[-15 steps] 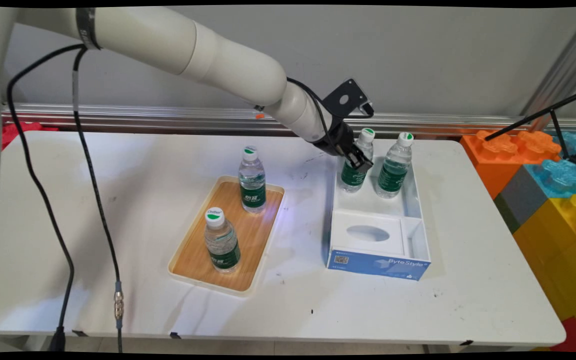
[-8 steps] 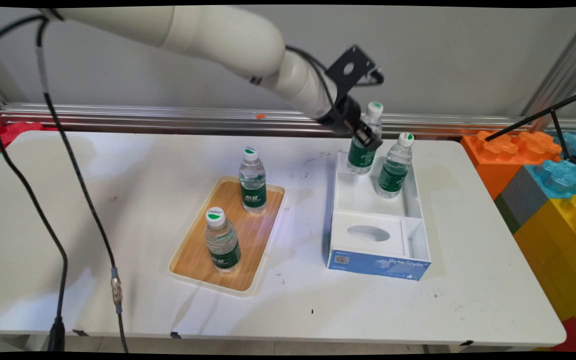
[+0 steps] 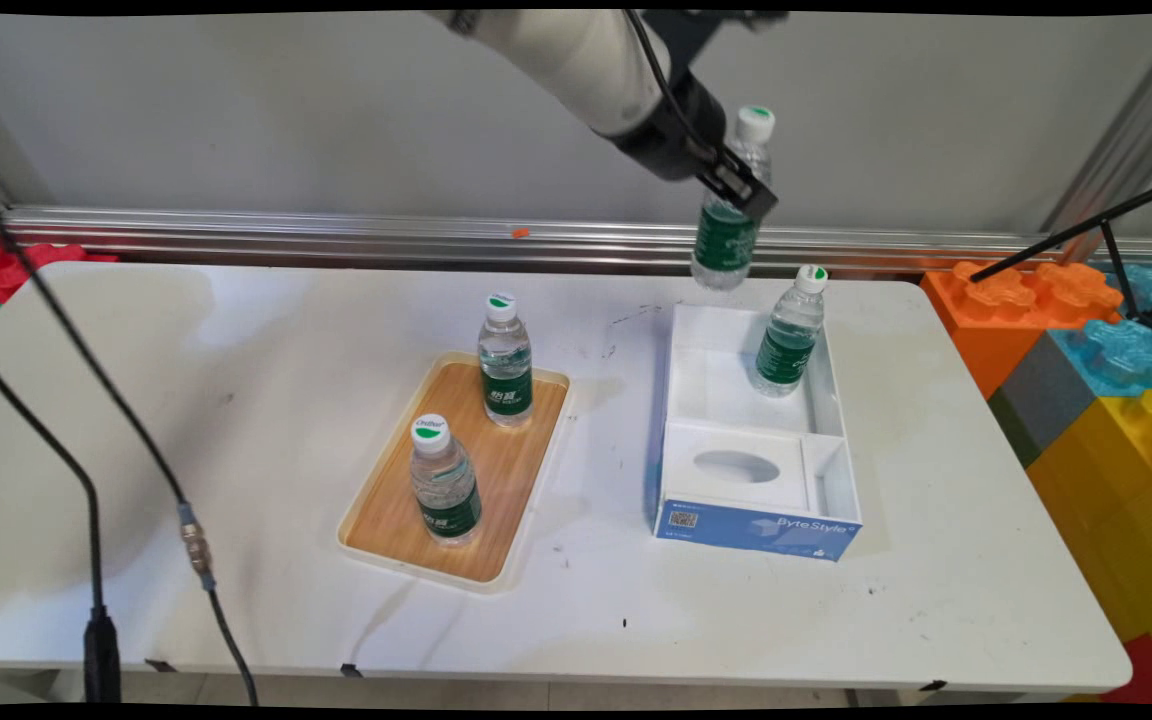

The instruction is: Place the picked object on the tray

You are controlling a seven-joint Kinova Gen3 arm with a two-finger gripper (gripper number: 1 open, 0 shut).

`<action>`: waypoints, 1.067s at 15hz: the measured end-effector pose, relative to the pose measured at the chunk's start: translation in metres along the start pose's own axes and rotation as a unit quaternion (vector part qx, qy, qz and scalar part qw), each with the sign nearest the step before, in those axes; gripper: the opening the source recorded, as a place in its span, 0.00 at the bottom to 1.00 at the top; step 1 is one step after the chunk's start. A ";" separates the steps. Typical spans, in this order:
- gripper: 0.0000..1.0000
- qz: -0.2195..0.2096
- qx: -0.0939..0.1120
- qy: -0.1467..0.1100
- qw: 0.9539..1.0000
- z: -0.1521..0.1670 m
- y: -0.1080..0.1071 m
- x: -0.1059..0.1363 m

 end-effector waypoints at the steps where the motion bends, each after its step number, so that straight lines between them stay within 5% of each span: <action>1: 0.00 -0.004 0.003 0.000 1.000 -0.015 -0.001 0.003; 8: 0.00 0.016 -0.011 -0.010 1.000 -0.103 -0.017 -0.014; 16: 0.00 0.040 -0.073 -0.021 0.996 -0.211 -0.076 -0.096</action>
